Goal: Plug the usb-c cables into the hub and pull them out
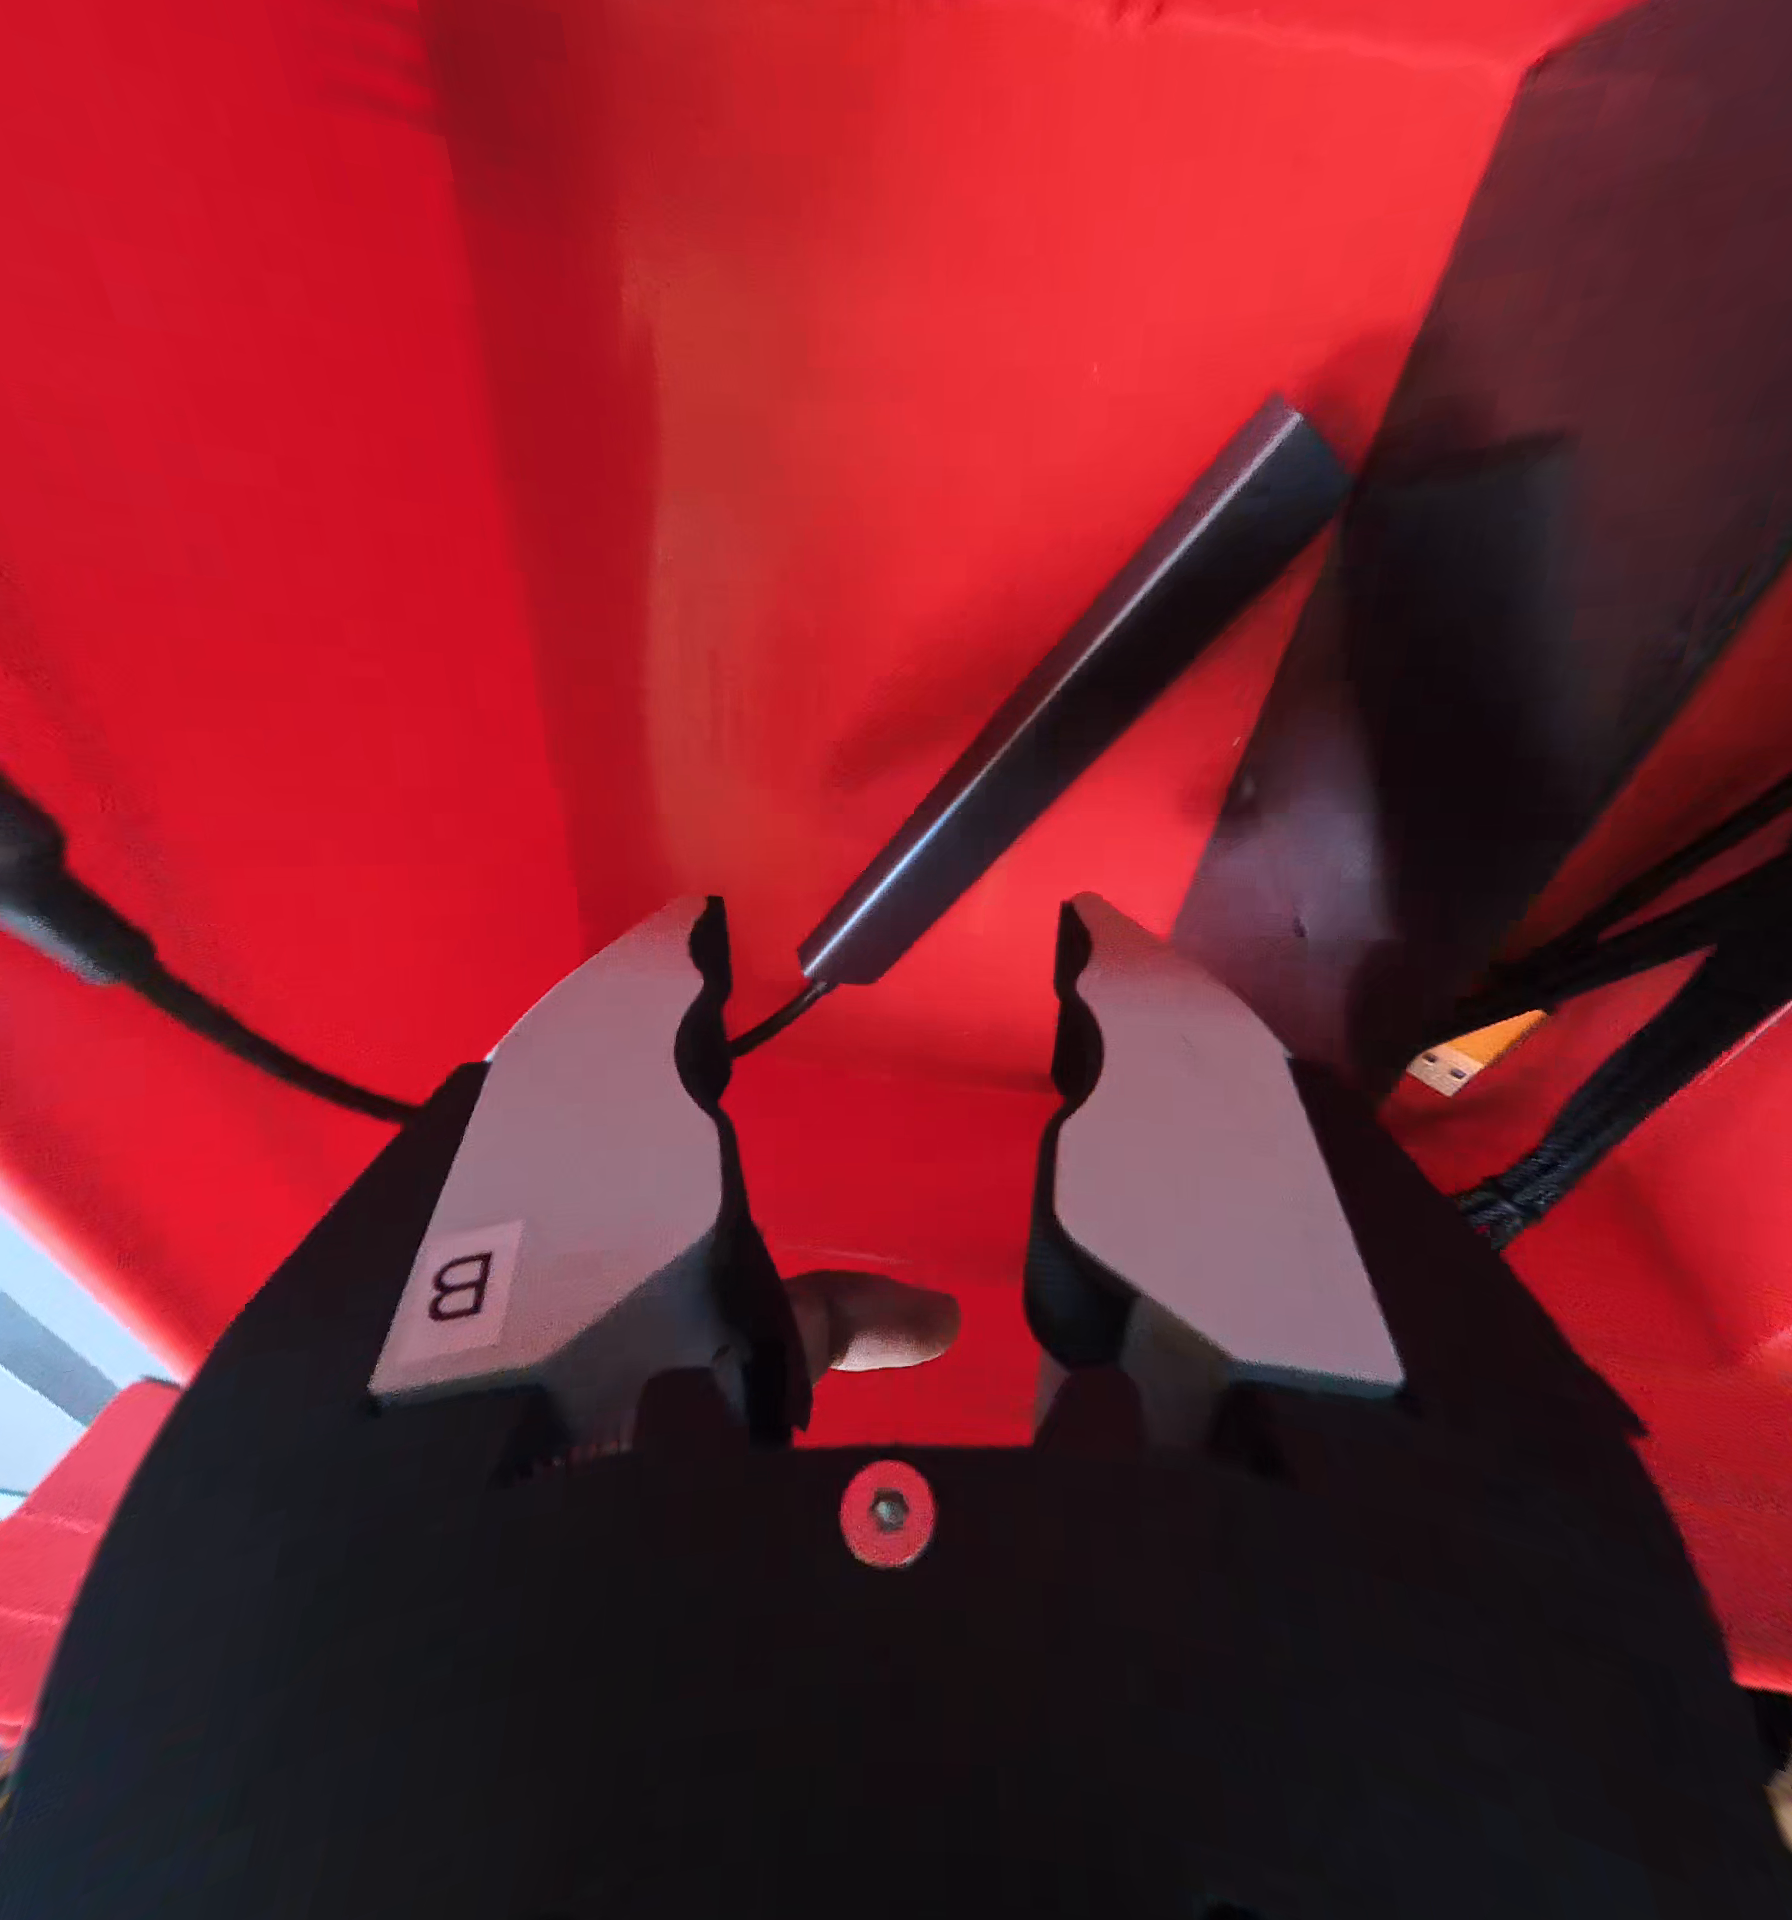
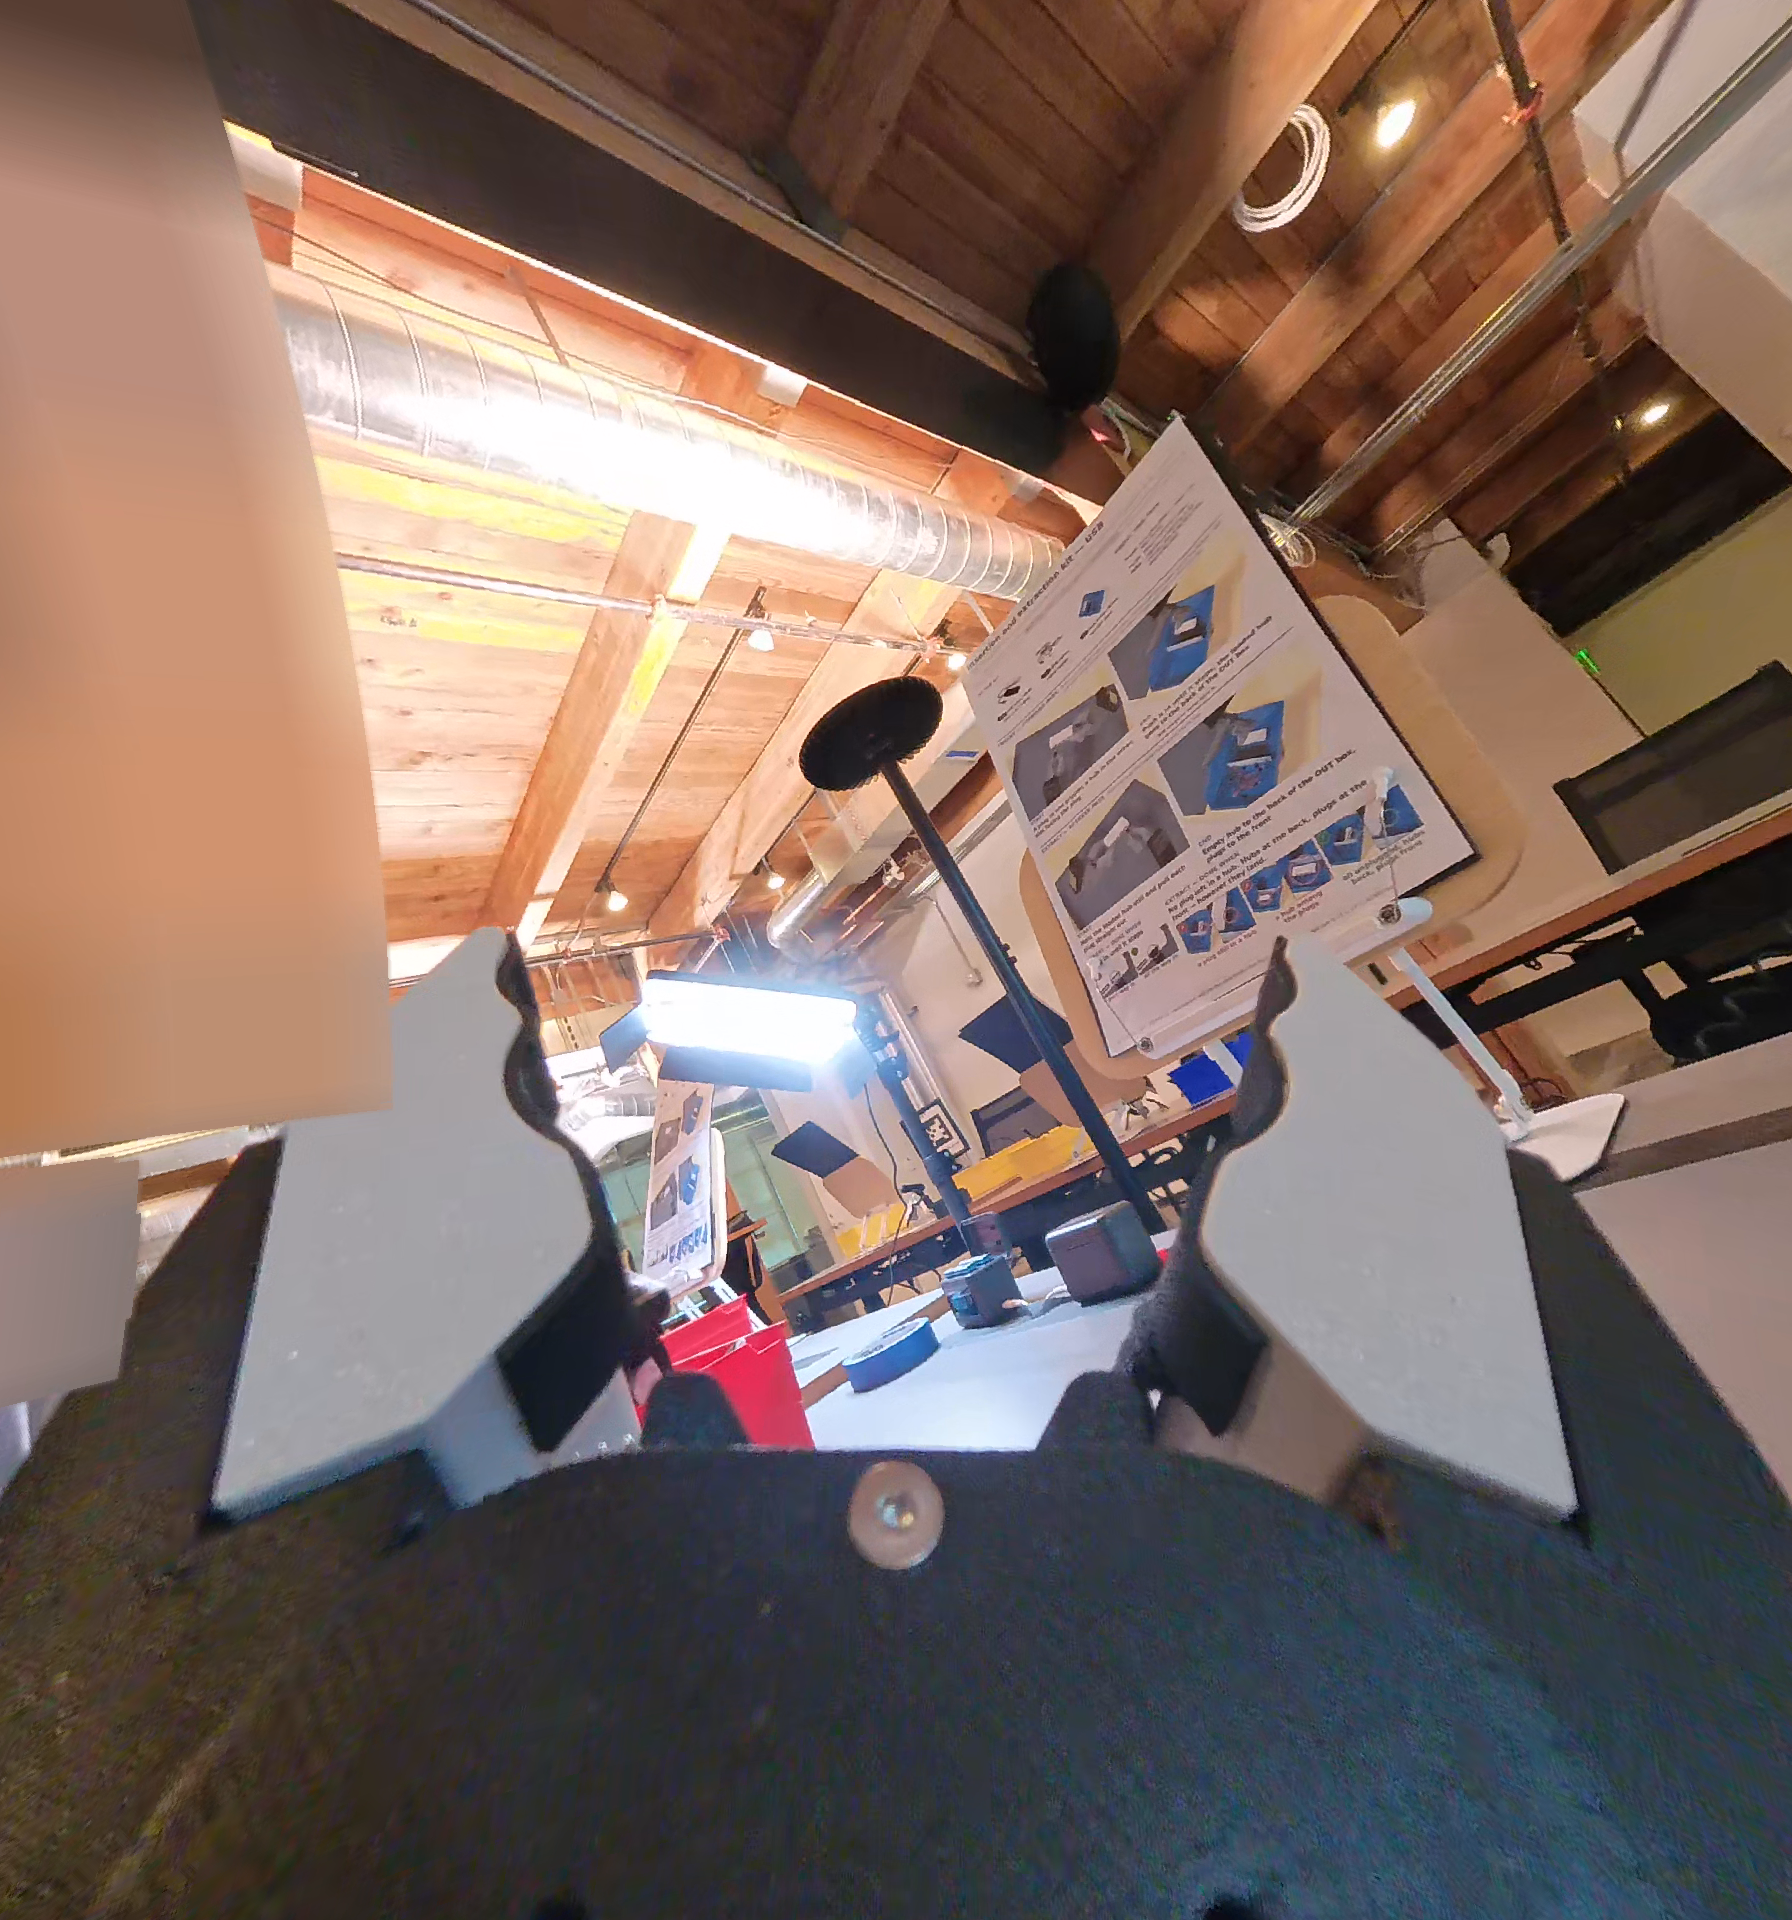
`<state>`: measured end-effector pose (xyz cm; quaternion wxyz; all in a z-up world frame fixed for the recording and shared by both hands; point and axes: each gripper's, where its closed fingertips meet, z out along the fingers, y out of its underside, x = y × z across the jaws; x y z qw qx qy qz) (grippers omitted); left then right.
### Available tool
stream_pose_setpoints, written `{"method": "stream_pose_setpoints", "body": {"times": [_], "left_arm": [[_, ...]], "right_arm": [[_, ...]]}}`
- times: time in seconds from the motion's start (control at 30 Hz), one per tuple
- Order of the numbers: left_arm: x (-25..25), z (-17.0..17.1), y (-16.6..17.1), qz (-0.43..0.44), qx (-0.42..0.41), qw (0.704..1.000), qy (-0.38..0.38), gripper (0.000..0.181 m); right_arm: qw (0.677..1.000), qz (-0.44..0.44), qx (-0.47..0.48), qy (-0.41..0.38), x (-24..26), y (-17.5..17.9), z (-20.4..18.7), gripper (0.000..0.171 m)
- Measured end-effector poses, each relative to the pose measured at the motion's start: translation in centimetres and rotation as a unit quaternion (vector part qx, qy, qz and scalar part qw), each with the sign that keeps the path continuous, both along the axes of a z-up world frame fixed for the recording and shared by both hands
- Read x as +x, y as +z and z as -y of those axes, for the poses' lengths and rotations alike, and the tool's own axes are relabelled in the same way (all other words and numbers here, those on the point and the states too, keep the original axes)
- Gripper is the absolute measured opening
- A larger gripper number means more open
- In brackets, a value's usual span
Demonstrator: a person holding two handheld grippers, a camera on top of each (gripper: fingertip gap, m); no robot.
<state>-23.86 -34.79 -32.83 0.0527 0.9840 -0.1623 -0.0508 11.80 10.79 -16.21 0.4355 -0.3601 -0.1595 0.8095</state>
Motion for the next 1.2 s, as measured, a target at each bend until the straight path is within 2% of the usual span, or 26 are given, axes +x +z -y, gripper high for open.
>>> {"method": "stream_pose_setpoints", "body": {"times": [0.1,0.23,0.33,0.5,0.63,0.8,0.93,1.03,1.1,1.2], "left_arm": [[-0.2,0.5,-1.1,0.006,-0.023,1.0,-0.017,0.053],[0.0,0.2,-2.2,0.024,-0.012,0.999,-0.022,0.044],[0.2,0.4,-2.4,0.041,-0.016,0.999,-0.013,0.039],[0.4,1.3,-1.8,0.025,-0.055,0.997,-0.044,0.019],[-0.3,0.3,1.7,-0.041,0.002,0.998,-0.038,0.011],[-0.8,-0.6,8.7,-0.187,0.078,0.979,-0.036,0.011],[1.5,-3.5,14.4,-0.305,0.23,0.924,0.001,0.011],[5.9,-7.1,18.4,-0.343,0.396,0.851,0.042,0.011],[10.1,-10.2,21.0,-0.316,0.53,0.784,0.064,0.011],[17.9,-15.4,23.9,-0.172,0.721,0.667,0.074,0.011]], "right_arm": [[1.0,0.0,-0.006,0.005,-0.1,-0.1,-0.1,0.127],[1.0,0.001,-0.016,0.01,-0.2,-0.2,-0.3,0.126],[1.0,-0.003,-0.025,0.01,-0.1,-0.2,-0.6,0.125],[0.999,0.001,-0.033,0.008,-0.2,-0.4,-0.8,0.123],[0.999,-0.006,-0.044,0.012,0.0,-0.3,-1.0,0.121],[0.998,-0.008,-0.053,0.012,0.2,-0.3,-1.2,0.118],[0.999,-0.012,-0.047,0.016,0.5,-0.1,-1.0,0.115],[0.999,-0.013,-0.035,0.029,0.5,0.1,-0.2,0.111],[0.999,-0.007,-0.018,0.042,0.2,0.1,0.6,0.111],[0.998,0.009,0.03,0.045,-0.2,0.0,2.2,0.11]]}}
